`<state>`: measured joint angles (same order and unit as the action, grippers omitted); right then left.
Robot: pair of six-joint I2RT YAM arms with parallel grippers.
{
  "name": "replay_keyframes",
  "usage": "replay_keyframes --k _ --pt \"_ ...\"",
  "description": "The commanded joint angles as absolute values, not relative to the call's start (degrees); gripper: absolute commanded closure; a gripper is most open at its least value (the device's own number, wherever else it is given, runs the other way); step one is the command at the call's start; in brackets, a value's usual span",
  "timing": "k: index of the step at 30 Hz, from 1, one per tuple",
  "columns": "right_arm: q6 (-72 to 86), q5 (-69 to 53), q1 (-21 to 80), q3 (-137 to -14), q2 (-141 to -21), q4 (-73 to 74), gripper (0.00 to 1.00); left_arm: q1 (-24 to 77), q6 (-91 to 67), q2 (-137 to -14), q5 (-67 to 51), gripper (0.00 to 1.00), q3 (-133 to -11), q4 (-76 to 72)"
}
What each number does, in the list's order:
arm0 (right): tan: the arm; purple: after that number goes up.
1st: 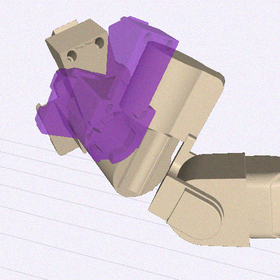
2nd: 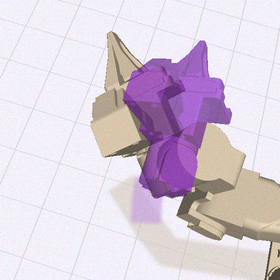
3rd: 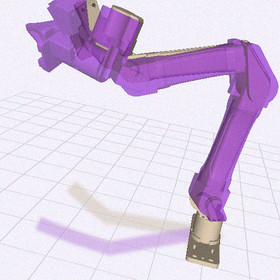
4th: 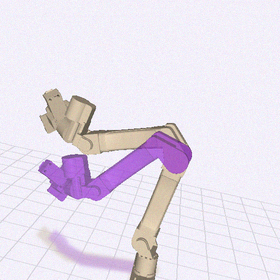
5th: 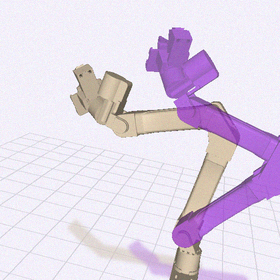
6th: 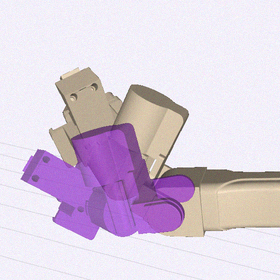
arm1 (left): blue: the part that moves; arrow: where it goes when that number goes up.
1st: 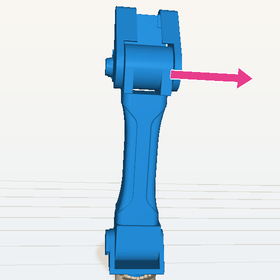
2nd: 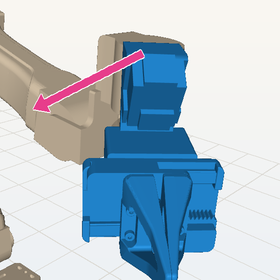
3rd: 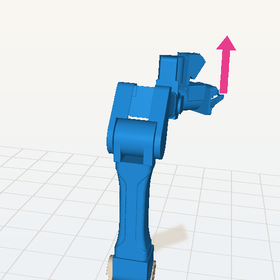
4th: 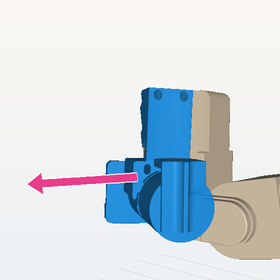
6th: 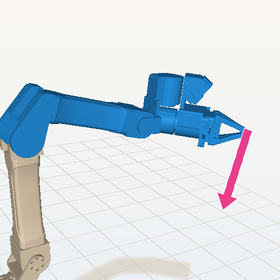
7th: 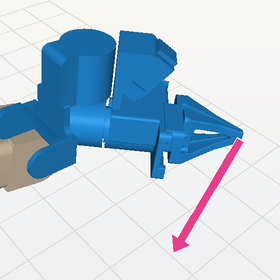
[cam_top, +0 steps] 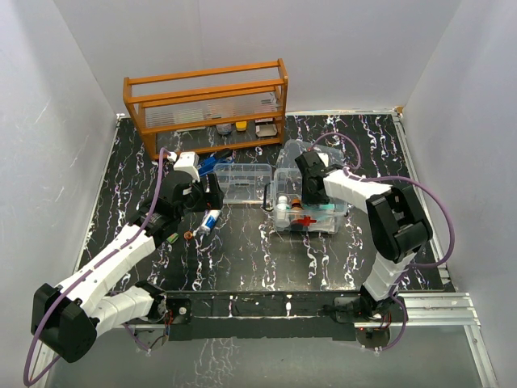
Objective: Organize the medicine kit
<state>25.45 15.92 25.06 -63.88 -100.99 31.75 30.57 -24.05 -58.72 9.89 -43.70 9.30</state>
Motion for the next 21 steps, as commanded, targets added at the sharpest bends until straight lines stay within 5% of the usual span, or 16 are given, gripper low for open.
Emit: replay_keyframes --k 1,8,21 --pt "26.5 15.7 24.9 -61.6 -101.9 30.1 0.73 30.8 -23.9 -57.9 10.3 0.11 -45.6 9.4" --pt "25.8 16.7 25.0 -59.6 -95.9 27.7 0.99 30.8 -23.9 -57.9 10.2 0.11 -45.5 9.3" --pt "26.4 14.5 25.0 -58.2 -87.1 29.9 1.00 30.8 -23.9 -57.9 10.2 0.11 -45.5 9.3"
